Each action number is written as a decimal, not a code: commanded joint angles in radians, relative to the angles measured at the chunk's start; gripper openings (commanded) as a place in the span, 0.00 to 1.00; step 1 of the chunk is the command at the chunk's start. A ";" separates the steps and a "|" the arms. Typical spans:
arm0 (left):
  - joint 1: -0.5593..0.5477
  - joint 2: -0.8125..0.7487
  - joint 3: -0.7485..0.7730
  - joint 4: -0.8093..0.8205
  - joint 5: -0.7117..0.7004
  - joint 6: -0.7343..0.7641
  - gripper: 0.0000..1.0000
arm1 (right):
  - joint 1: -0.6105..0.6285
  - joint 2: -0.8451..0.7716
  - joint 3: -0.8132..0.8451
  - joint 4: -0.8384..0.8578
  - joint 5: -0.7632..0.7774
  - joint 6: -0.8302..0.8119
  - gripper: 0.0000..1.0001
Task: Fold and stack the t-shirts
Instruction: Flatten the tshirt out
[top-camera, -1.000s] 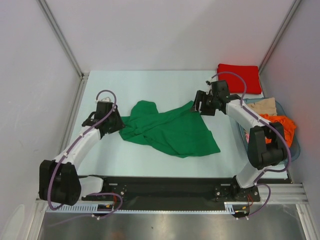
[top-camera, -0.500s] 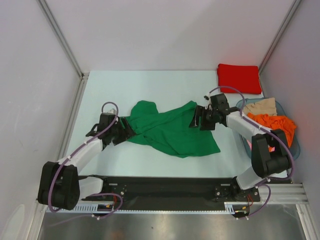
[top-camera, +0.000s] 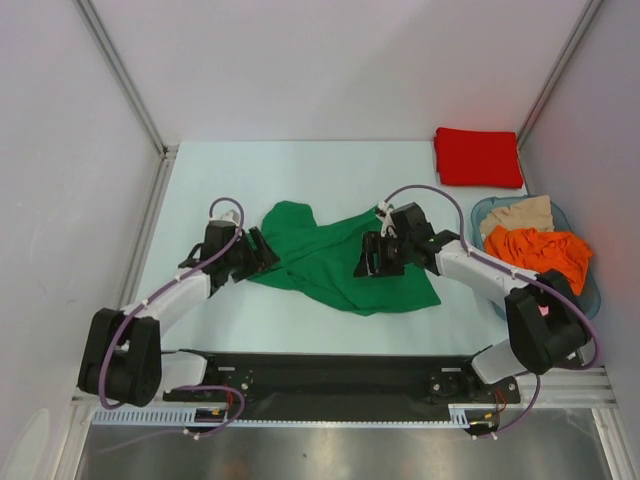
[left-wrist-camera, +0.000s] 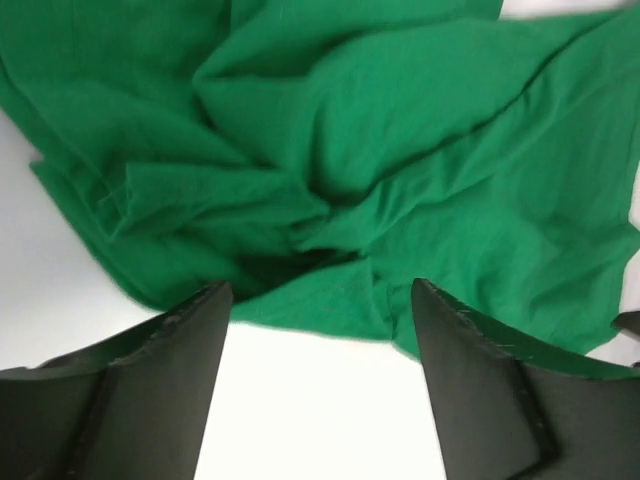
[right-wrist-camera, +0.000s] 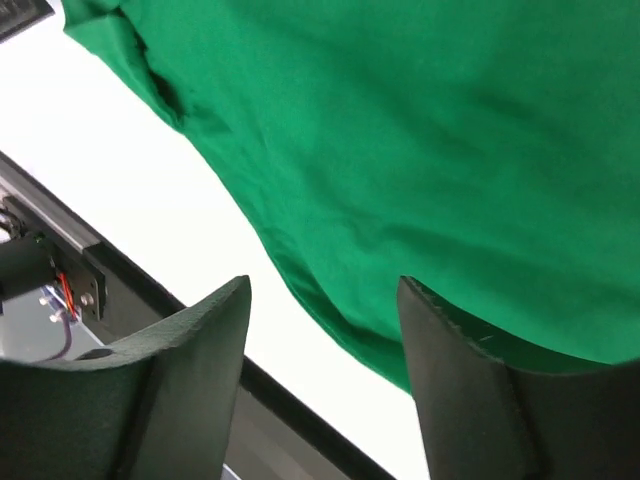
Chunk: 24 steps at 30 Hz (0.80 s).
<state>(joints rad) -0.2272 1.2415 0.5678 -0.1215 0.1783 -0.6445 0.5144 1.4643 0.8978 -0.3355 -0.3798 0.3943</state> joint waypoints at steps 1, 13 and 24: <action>-0.006 0.077 0.104 -0.018 -0.055 -0.012 0.82 | -0.005 0.051 0.039 0.088 0.021 0.038 0.67; 0.017 0.150 0.102 -0.003 -0.155 -0.073 0.73 | -0.146 0.370 0.278 0.299 0.101 0.215 0.76; 0.040 0.174 0.070 0.036 -0.212 -0.115 0.69 | -0.140 0.568 0.378 0.394 0.078 0.310 0.56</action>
<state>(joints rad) -0.2028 1.4109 0.6426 -0.1329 -0.0029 -0.7364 0.3676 2.0136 1.2331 0.0093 -0.3008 0.6781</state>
